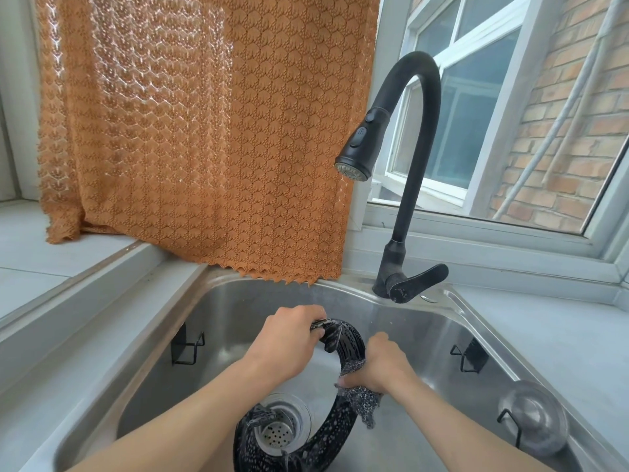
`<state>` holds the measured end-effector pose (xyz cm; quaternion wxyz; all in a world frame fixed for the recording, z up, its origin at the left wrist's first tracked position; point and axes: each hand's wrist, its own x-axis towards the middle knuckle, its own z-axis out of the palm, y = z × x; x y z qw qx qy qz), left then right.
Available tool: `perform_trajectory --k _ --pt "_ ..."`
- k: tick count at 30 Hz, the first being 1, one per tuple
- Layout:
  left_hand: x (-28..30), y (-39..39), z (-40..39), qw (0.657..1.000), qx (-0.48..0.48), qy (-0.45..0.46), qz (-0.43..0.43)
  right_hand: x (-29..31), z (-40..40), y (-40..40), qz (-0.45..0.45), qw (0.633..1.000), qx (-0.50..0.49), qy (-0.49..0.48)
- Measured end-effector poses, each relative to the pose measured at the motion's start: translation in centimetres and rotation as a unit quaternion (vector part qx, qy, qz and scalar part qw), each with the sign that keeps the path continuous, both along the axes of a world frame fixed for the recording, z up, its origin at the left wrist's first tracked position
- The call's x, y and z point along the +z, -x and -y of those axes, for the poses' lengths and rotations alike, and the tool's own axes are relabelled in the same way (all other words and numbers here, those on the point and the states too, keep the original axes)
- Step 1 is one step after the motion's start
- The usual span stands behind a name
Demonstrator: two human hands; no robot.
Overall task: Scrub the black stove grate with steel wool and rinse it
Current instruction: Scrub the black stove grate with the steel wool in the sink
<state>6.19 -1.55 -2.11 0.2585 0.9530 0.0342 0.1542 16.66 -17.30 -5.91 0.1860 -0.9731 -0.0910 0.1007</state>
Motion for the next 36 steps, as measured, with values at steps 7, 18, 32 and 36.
perform_trajectory --k 7,18,32,36 --pt "-0.1 0.1 -0.7 1.000 0.013 -0.004 -0.004 0.3 2.3 -1.2 -0.002 0.999 -0.035 0.004" --pt "-0.1 0.1 -1.0 1.000 0.009 0.003 -0.008 0.1 1.5 -1.2 -0.018 1.000 0.005 0.014" --pt "-0.6 -0.7 -2.8 0.999 -0.024 0.021 -0.013 0.3 2.7 -2.1 -0.053 0.996 0.035 0.055" --pt "-0.8 -0.8 -2.9 0.999 -0.033 0.018 -0.007 0.1 2.8 -2.3 -0.058 0.995 0.047 0.059"
